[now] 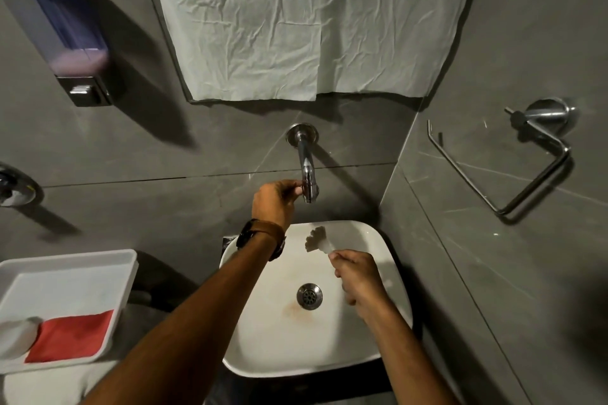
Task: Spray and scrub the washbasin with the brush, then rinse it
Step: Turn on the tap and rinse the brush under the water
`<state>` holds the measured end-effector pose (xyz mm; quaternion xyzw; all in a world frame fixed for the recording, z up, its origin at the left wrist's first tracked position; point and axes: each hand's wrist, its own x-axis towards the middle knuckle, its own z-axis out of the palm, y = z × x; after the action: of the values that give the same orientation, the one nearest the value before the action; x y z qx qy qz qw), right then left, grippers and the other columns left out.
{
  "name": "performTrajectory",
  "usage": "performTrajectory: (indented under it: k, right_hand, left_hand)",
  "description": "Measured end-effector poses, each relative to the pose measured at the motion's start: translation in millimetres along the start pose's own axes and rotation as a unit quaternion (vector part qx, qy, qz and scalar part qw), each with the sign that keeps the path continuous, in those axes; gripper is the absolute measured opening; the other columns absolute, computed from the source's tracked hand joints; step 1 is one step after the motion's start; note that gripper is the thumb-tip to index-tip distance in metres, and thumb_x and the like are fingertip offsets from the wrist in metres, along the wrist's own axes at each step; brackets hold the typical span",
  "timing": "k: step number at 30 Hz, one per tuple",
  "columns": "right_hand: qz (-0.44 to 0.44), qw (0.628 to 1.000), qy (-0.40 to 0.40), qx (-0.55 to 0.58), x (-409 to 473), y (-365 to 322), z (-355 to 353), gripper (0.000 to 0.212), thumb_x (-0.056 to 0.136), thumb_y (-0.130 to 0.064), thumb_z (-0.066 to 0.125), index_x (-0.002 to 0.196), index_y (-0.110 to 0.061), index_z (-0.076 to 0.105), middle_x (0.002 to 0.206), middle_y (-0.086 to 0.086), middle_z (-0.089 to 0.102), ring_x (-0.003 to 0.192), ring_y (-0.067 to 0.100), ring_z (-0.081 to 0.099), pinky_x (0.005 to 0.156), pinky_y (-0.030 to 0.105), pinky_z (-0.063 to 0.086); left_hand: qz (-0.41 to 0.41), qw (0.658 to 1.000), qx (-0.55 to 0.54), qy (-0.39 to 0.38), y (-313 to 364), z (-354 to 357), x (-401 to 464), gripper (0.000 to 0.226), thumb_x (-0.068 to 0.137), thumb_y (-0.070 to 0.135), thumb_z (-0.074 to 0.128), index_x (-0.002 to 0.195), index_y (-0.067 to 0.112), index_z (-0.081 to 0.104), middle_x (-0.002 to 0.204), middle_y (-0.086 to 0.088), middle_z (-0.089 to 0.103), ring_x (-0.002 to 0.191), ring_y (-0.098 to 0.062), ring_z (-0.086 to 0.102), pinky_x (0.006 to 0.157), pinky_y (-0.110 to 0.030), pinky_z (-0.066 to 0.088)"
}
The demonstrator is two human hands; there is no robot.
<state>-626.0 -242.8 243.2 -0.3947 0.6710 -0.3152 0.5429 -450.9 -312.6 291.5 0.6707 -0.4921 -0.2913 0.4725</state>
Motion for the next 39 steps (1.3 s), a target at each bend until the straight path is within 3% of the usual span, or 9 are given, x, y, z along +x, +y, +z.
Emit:
performTrajectory:
  k: [6, 9, 11, 12, 14, 18, 23, 28, 39]
  right_hand:
    - [0.001, 1.000, -0.007, -0.004, 3.9, -3.3, 6.7, 0.015, 0.094, -0.024, 0.065, 0.087, -0.014, 0.074, 0.063, 0.000, 0.052, 0.039, 0.010, 0.031, 0.039, 0.018, 0.020]
    - [-0.010, 1.000, -0.004, -0.021, 7.4, -7.5, 6.6, 0.022, 0.090, -0.027, 0.068, 0.083, -0.007, 0.073, 0.063, 0.003, 0.050, 0.043, 0.014, 0.030, 0.040, 0.018, 0.020]
    - [-0.023, 0.999, 0.008, -0.044, 9.0, -12.0, 5.8, 0.028, 0.087, -0.030, 0.069, 0.080, -0.003, 0.070, 0.063, 0.004, 0.050, 0.047, 0.018, 0.032, 0.041, 0.020, 0.022]
    - [-0.033, 0.998, 0.015, -0.060, 9.5, -15.0, 5.5, 0.029, 0.085, -0.031, 0.068, 0.079, -0.002, 0.070, 0.062, 0.005, 0.050, 0.050, 0.019, 0.034, 0.043, 0.022, 0.025]
    - [-0.054, 0.994, 0.027, -0.093, 10.4, -20.8, 4.6, 0.029, 0.084, -0.031, 0.068, 0.077, -0.003, 0.071, 0.061, 0.005, 0.053, 0.054, 0.022, 0.041, 0.049, 0.028, 0.029]
    - [-0.085, 0.990, 0.030, -0.111, 14.7, -28.9, 0.0, 0.022, 0.084, -0.033, 0.071, 0.079, -0.012, 0.078, 0.064, 0.005, 0.063, 0.057, 0.021, 0.049, 0.052, 0.027, 0.034]
    - [-0.074, 0.994, 0.007, -0.078, 18.8, -32.7, -7.8, 0.018, 0.086, -0.028, 0.074, 0.070, -0.020, 0.075, 0.062, -0.003, 0.066, 0.038, 0.002, 0.044, 0.042, 0.019, 0.028]
    - [-0.050, 0.997, 0.008, -0.056, 21.4, -29.4, -9.2, 0.016, 0.085, -0.028, 0.072, 0.075, -0.017, 0.077, 0.060, -0.004, 0.065, 0.035, 0.004, 0.040, 0.037, 0.017, 0.026]
    - [-0.061, 0.997, -0.017, -0.035, 24.4, -24.3, -5.6, 0.016, 0.084, -0.032, 0.072, 0.076, -0.019, 0.077, 0.060, -0.004, 0.064, 0.032, 0.002, 0.037, 0.037, 0.017, 0.024]
  left_hand:
    - [-0.015, 0.997, 0.071, -0.029, 8.1, -2.3, 12.2, 0.020, 0.087, 0.016, 0.072, 0.106, 0.017, 0.075, 0.097, 0.005, 0.075, 0.096, -0.013, 0.068, 0.099, -0.035, 0.053]
    - [-0.019, 0.993, 0.110, -0.034, 16.5, -2.3, 11.3, 0.008, 0.087, 0.026, 0.069, 0.089, 0.024, 0.077, 0.078, 0.010, 0.074, 0.076, -0.011, 0.067, 0.070, -0.024, 0.056]
    - [-0.024, 0.991, 0.123, -0.040, 24.4, -1.2, 9.1, 0.020, 0.082, 0.041, 0.070, 0.069, 0.025, 0.073, 0.055, 0.015, 0.065, 0.056, -0.008, 0.060, 0.045, -0.014, 0.043]
    - [-0.023, 0.989, 0.135, -0.048, 27.9, -0.8, 7.9, 0.027, 0.079, 0.048, 0.072, 0.068, 0.023, 0.072, 0.053, 0.013, 0.064, 0.054, -0.008, 0.059, 0.042, -0.014, 0.039]
    - [-0.016, 0.985, 0.161, -0.052, 33.8, 0.6, 6.8, 0.033, 0.074, 0.055, 0.076, 0.074, 0.023, 0.073, 0.063, 0.007, 0.068, 0.059, -0.010, 0.062, 0.048, -0.020, 0.042]
    - [-0.042, 0.985, 0.154, -0.070, 36.5, -0.1, 13.4, 0.018, 0.074, 0.041, 0.081, 0.076, 0.024, 0.073, 0.071, 0.006, 0.070, 0.066, -0.008, 0.062, 0.054, -0.021, 0.041]
    - [-0.055, 0.977, 0.101, -0.181, 36.8, -23.8, 28.2, 0.032, 0.063, 0.044, 0.089, 0.085, 0.022, 0.078, 0.090, 0.008, 0.074, 0.094, -0.012, 0.065, 0.086, -0.031, 0.046]
    - [-0.046, 0.968, 0.118, -0.215, 40.6, -24.9, 31.7, 0.041, 0.066, 0.044, 0.086, 0.097, 0.019, 0.078, 0.108, 0.002, 0.074, 0.109, -0.019, 0.062, 0.099, -0.040, 0.045]
    - [-0.047, 0.969, 0.113, -0.216, 38.7, -24.1, 31.6, 0.041, 0.067, 0.044, 0.085, 0.098, 0.019, 0.078, 0.105, 0.003, 0.074, 0.108, -0.019, 0.063, 0.094, -0.037, 0.044]
